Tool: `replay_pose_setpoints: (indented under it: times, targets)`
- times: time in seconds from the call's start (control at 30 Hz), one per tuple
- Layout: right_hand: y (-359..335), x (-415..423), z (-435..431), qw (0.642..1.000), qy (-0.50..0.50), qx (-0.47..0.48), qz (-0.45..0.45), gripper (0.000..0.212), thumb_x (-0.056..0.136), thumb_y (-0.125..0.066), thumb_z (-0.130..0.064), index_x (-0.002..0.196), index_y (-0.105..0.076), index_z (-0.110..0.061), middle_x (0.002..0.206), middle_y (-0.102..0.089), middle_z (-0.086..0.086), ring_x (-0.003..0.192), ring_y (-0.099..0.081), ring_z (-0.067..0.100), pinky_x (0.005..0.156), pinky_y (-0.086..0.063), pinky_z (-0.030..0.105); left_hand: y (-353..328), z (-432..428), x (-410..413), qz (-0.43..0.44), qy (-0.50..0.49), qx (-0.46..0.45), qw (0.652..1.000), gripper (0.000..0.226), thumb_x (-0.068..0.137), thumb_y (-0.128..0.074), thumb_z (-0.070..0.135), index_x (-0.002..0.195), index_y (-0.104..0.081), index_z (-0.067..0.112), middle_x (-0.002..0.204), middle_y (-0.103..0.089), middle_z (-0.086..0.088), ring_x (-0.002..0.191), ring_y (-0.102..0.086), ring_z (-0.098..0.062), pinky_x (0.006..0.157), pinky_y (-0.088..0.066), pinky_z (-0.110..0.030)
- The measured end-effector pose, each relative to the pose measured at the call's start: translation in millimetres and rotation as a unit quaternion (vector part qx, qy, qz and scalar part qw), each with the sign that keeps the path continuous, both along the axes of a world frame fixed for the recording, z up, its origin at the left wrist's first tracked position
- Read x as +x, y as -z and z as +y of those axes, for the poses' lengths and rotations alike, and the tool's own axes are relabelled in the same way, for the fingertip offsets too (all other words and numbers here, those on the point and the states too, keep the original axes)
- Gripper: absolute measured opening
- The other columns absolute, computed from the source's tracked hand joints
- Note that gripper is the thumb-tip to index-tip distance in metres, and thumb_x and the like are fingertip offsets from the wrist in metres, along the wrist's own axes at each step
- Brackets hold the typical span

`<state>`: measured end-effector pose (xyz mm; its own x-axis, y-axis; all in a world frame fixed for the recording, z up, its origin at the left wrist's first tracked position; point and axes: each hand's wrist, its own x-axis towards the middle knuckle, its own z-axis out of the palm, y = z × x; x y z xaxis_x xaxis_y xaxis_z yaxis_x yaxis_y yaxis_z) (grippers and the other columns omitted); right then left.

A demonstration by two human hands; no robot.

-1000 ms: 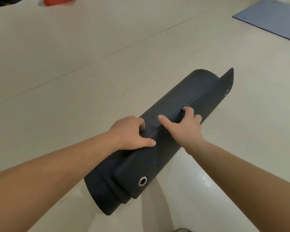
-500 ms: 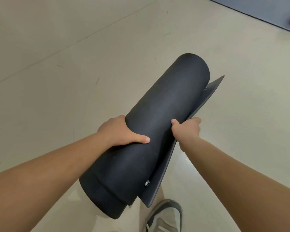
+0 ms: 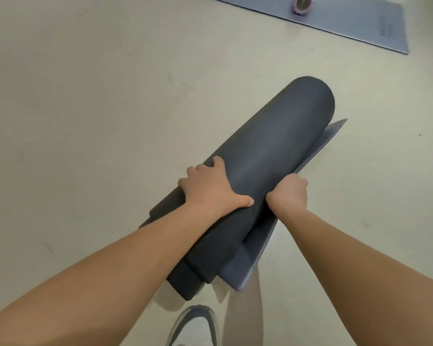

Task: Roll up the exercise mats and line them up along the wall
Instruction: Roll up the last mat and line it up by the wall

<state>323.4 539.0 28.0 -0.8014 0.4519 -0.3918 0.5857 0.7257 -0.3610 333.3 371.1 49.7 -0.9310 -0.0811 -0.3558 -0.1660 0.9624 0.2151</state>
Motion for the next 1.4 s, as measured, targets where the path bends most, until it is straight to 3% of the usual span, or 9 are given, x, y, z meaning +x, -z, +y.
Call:
replay_pose_setpoints:
  times: [0.17,0.3,0.4,0.57,0.7,0.83,1.07,1.23,1.4]
  targets:
    - [11,30,66,0.997,0.043,-0.03,0.061,0.042,0.107,-0.036,-0.027,0.135,-0.043,0.003,0.145,-0.041,0.025,0.129,-0.046,0.042,0.095,-0.042,0.045,6,83,-13,0.035,0.118,-0.06,0.991,0.133,0.059,-0.059,0.098,0.161,-0.016,0.024,0.143,-0.051,-0.021,0.129,-0.047,-0.04,0.097,-0.044,-0.054]
    - [-10,32,75,0.993,-0.046,-0.031,0.107,0.07,0.106,-0.027,-0.068,0.167,-0.01,-0.04,0.176,0.009,0.003,0.162,0.004,0.031,0.123,-0.028,0.056,-1,120,-9,0.044,0.164,-0.077,0.983,0.128,0.069,-0.055,0.095,0.164,-0.009,0.023,0.154,-0.042,-0.026,0.14,-0.042,-0.043,0.106,-0.041,-0.057]
    - [-18,27,87,0.986,-0.15,0.022,0.075,0.066,0.101,-0.032,-0.076,0.162,-0.014,-0.056,0.176,0.011,-0.011,0.161,0.016,0.034,0.12,-0.031,0.063,-7,112,-5,0.058,0.2,-0.052,0.977,0.119,0.074,-0.054,0.091,0.165,-0.014,0.026,0.154,-0.045,-0.017,0.14,-0.045,-0.036,0.106,-0.042,-0.051]
    - [-18,25,88,0.987,-0.143,0.041,0.061,0.067,0.098,-0.034,-0.079,0.16,-0.021,-0.056,0.174,0.003,-0.012,0.16,0.011,0.036,0.114,-0.043,0.058,-8,36,1,0.044,0.098,0.103,0.989,0.086,0.07,-0.063,0.088,0.136,-0.055,0.034,0.126,-0.061,0.007,0.115,-0.062,-0.022,0.091,-0.057,-0.043]
    - [-16,21,83,0.976,-0.173,0.127,0.039,0.067,0.095,-0.025,-0.079,0.156,-0.026,-0.051,0.172,-0.01,0.001,0.157,-0.007,0.044,0.12,-0.027,0.069,3,7,29,-0.038,-0.012,0.111,0.993,0.107,0.051,-0.057,0.102,0.136,-0.048,0.038,0.124,-0.059,0.009,0.112,-0.062,-0.023,0.088,-0.059,-0.047]
    - [-30,2,77,0.896,-0.338,0.274,0.092,0.066,0.094,-0.029,-0.061,0.146,-0.047,-0.025,0.169,-0.021,0.009,0.159,-0.006,0.037,0.124,-0.007,0.069,12,9,30,-0.022,-0.013,0.158,0.987,0.11,0.05,-0.065,0.096,0.143,-0.046,0.04,0.128,-0.057,0.008,0.116,-0.059,-0.021,0.091,-0.059,-0.044]
    - [-69,-55,93,0.808,-0.522,0.228,-0.15,0.137,0.055,-0.062,-0.099,0.165,0.0,-0.048,0.176,-0.009,-0.006,0.162,-0.001,0.031,0.129,-0.004,0.06,20,23,19,0.01,0.113,0.07,0.991,0.12,0.068,-0.063,0.092,0.164,-0.024,0.03,0.148,-0.042,-0.002,0.139,-0.041,-0.026,0.108,-0.048,-0.048]
    - [-68,-32,123,0.865,-0.426,0.222,-0.145,0.158,0.026,-0.063,-0.109,0.162,-0.01,-0.047,0.149,-0.04,-0.001,0.139,-0.043,0.028,0.108,-0.045,0.049,18,38,-17,0.016,0.235,0.062,0.97,0.121,0.072,-0.068,0.087,0.167,-0.018,0.031,0.168,-0.023,-0.007,0.153,-0.026,-0.028,0.122,-0.034,-0.048]
    - [-54,18,143,0.903,-0.319,0.257,-0.133,0.154,0.028,-0.045,-0.116,0.158,-0.016,-0.039,0.139,-0.042,0.006,0.127,-0.049,0.034,0.097,-0.049,0.052,11,60,-44,0.046,0.293,0.068,0.953,0.129,0.066,-0.08,0.079,0.167,-0.019,0.028,0.173,-0.014,-0.006,0.155,-0.024,-0.029,0.124,-0.028,-0.042]
